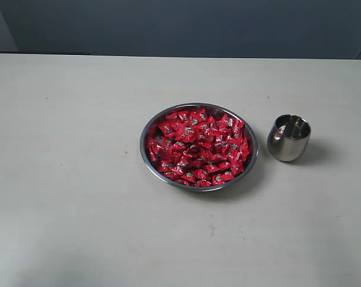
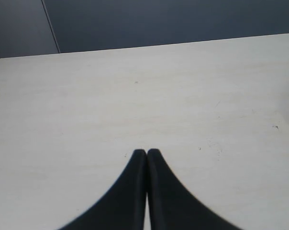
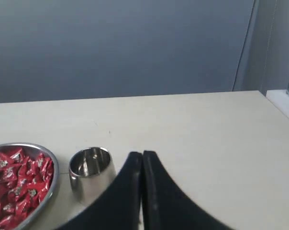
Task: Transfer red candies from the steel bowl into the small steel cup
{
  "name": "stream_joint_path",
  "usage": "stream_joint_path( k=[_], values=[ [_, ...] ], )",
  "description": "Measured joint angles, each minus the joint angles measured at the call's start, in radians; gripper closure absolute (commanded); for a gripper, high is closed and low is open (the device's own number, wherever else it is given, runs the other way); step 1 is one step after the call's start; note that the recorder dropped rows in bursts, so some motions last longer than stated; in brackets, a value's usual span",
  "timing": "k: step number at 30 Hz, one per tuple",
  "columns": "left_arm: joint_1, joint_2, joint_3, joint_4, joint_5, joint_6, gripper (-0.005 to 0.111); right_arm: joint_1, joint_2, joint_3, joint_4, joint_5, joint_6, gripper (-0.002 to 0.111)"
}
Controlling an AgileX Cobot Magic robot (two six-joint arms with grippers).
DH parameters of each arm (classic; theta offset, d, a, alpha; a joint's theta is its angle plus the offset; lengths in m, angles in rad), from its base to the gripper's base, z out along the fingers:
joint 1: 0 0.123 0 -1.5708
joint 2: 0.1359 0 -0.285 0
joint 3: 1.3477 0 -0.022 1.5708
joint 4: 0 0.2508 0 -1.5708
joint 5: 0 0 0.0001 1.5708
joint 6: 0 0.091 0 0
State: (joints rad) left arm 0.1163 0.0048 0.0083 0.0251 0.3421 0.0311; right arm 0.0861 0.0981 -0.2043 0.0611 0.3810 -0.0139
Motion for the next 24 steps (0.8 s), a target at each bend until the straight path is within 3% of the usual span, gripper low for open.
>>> stream_joint_path(
  k=[7, 24],
  values=[
    [0.000, 0.000, 0.000, 0.000, 0.000, 0.000, 0.106, 0.000, 0.044, -0.093, 0.000, -0.015, 0.000, 0.108],
    [0.000, 0.000, 0.000, 0.000, 0.000, 0.000, 0.106, 0.000, 0.044, -0.097, 0.000, -0.020, 0.000, 0.108]
  ],
)
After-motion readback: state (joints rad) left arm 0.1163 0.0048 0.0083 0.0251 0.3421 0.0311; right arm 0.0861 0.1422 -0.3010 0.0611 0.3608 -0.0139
